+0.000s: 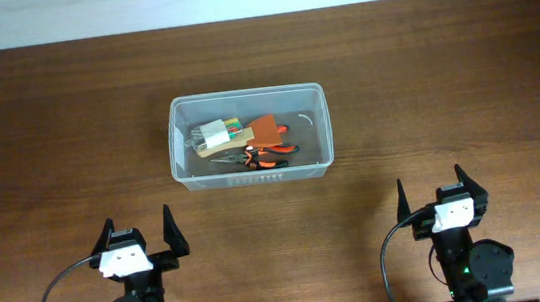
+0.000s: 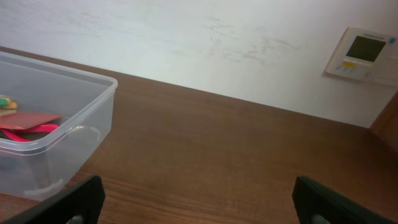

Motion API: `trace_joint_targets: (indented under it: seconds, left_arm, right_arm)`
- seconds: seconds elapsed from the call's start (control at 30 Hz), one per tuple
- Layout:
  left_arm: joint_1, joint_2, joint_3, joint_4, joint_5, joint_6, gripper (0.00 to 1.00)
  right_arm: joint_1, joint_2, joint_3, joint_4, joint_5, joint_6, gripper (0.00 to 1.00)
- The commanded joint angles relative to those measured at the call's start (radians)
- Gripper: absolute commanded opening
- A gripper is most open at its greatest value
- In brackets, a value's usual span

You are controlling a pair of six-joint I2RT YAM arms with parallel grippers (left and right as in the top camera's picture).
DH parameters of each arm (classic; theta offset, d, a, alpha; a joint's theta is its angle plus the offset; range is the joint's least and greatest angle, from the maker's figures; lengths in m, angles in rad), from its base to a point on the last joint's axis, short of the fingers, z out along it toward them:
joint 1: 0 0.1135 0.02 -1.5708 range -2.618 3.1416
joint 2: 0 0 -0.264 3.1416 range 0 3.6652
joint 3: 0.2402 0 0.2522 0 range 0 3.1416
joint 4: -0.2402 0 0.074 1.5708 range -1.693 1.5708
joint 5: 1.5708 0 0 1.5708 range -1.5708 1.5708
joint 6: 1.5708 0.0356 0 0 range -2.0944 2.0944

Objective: Pack container

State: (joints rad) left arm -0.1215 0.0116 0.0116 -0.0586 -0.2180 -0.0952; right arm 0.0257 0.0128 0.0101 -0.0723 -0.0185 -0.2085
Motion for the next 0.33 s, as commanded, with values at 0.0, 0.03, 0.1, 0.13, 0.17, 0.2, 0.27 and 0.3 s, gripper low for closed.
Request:
trace_joint_targets:
  seconds: [0.0,0.03,0.1,0.13,0.17,0.2,0.27,0.3]
  left_arm:
    - [-0.004,-0.006,-0.003,-0.003,-0.004,-0.010,0.99]
    - [-0.004,-0.006,-0.003,-0.003,-0.004,-0.010,0.99]
    - [-0.004,-0.006,-0.003,-0.003,-0.004,-0.010,0.99]
    - [-0.004,-0.006,-0.003,-0.003,-0.004,-0.010,0.99]
    - [-0.004,-0.006,-0.003,-0.003,-0.004,-0.010,0.99]
    - [-0.004,-0.006,-0.003,-0.003,-0.004,-0.010,0.99]
    - [-0.004,-0.006,-0.003,-0.003,-0.004,-0.010,0.99]
    - [-0.004,-0.006,-0.003,-0.003,-0.004,-0.010,0.99]
  right_arm:
    - [-0.006,-0.006,-0.005,-0.007,0.013,0.011,0.99]
    - [-0.006,-0.006,-0.005,-0.007,0.012,0.011,0.99]
    - [-0.006,-0.006,-0.005,-0.007,0.012,0.011,0.98]
    - [-0.006,-0.006,-0.005,-0.007,0.013,0.011,0.99]
    - [-0.006,-0.006,-0.005,-0.007,0.012,0.011,0.99]
    - [-0.006,-0.006,-0.005,-0.007,0.013,0.011,0.98]
    - [-0.006,-0.006,-0.005,-0.007,0.013,0.011,0.99]
    - [-0.006,-0.006,-0.005,-0.007,0.013,0.011,0.99]
